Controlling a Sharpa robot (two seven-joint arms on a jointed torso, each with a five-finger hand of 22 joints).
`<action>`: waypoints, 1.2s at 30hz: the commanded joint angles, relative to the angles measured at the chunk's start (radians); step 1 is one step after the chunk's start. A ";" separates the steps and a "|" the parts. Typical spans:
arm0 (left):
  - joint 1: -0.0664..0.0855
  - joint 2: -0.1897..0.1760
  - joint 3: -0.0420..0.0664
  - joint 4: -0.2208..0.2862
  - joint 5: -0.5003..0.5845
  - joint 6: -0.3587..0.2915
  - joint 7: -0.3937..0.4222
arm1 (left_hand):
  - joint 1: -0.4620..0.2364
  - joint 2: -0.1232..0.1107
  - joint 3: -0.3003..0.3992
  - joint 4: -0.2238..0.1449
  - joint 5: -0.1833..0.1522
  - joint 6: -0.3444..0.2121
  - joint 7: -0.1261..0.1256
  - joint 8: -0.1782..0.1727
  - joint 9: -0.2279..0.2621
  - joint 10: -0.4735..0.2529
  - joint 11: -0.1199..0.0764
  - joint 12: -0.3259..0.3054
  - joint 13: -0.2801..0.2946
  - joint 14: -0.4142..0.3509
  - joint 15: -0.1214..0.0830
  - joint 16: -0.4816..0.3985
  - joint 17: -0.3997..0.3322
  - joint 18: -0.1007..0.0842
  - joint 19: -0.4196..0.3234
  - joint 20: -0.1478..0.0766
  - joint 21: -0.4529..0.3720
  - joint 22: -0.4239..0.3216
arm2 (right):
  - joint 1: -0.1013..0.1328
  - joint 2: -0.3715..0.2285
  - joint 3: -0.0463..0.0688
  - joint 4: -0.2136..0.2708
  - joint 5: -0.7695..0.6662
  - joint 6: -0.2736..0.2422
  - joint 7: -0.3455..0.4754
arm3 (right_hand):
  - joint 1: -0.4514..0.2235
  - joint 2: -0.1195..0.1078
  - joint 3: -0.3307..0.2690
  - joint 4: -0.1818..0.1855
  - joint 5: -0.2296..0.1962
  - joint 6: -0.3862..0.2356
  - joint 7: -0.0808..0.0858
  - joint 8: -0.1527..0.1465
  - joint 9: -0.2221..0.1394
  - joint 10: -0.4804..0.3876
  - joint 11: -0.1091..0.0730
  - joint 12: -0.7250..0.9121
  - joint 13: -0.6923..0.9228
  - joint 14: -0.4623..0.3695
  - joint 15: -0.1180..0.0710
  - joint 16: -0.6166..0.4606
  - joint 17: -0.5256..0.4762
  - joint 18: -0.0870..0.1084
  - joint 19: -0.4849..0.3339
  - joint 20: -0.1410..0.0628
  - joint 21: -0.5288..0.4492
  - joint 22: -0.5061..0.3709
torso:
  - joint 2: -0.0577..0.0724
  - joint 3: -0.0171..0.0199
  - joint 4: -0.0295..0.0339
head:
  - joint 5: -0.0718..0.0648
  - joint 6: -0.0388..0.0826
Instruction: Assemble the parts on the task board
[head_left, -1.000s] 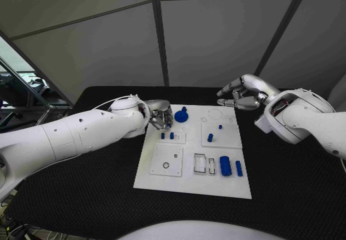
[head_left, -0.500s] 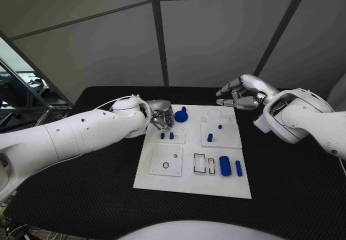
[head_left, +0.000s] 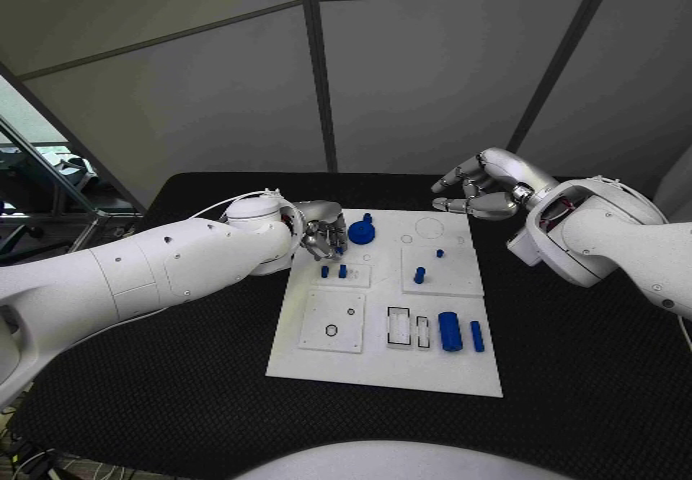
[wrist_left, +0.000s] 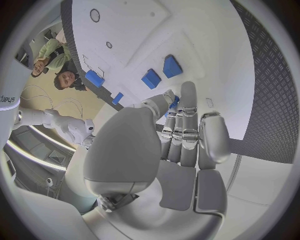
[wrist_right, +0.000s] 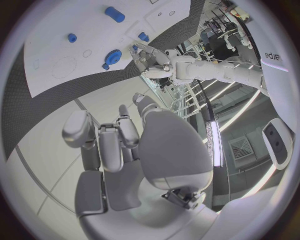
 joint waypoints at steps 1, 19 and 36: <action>0.001 0.000 0.000 0.000 0.003 0.033 -0.019 | -0.013 -0.002 -0.003 -0.006 -0.001 -0.013 0.002 -0.012 -0.003 -0.006 0.005 -0.010 -0.002 -0.007 0.000 0.006 -0.002 -0.121 -0.003 0.005 -0.005 0.039 | 0.002 0.000 0.001 0.001 -0.003 0.004 0.003 | 0.010 -0.002 0.008 0.001 0.005 0.005 0.001 -0.003 0.001 -0.001 0.001 0.003 0.000 0.047 -0.008 -0.004 0.015 0.013 0.002 -0.004 -0.002 0.001 | 0.000 0.0000 0.0000 | 0.000 -0.001; 0.000 -0.013 0.000 0.001 0.003 0.008 -0.034 | -0.049 -0.018 -0.049 -0.006 -0.001 -0.173 -0.018 -0.113 -0.019 -0.066 0.010 -0.054 -0.005 0.000 0.003 0.010 -0.013 -0.117 -0.007 0.007 -0.024 0.030 | 0.002 -0.005 0.001 -0.003 -0.014 0.012 -0.017 | 0.023 -0.029 0.050 0.036 -0.001 -0.009 -0.001 -0.009 0.000 -0.262 -0.003 -0.504 -0.486 0.025 -0.013 -0.090 -0.079 0.028 -0.040 -0.008 -0.068 -0.076 | 0.000 -0.0004 0.0011 | 0.000 0.000; 0.001 -0.139 0.047 0.024 0.309 -0.183 0.140 | -0.013 0.026 -0.018 -0.025 -0.001 -0.036 0.008 -0.041 0.006 -0.018 0.009 -0.013 0.014 -0.020 0.002 0.003 -0.024 -0.094 -0.057 0.007 -0.125 -0.040 | -0.018 -0.005 -0.009 -0.047 -0.402 0.137 -0.122 | 0.106 -0.061 0.173 0.003 -0.190 0.061 -0.001 0.000 0.008 -0.261 0.015 -0.974 -0.913 0.039 0.001 -0.084 -0.080 0.014 0.008 0.002 -0.013 0.003 | -0.001 0.0004 -0.0009 | -0.043 0.019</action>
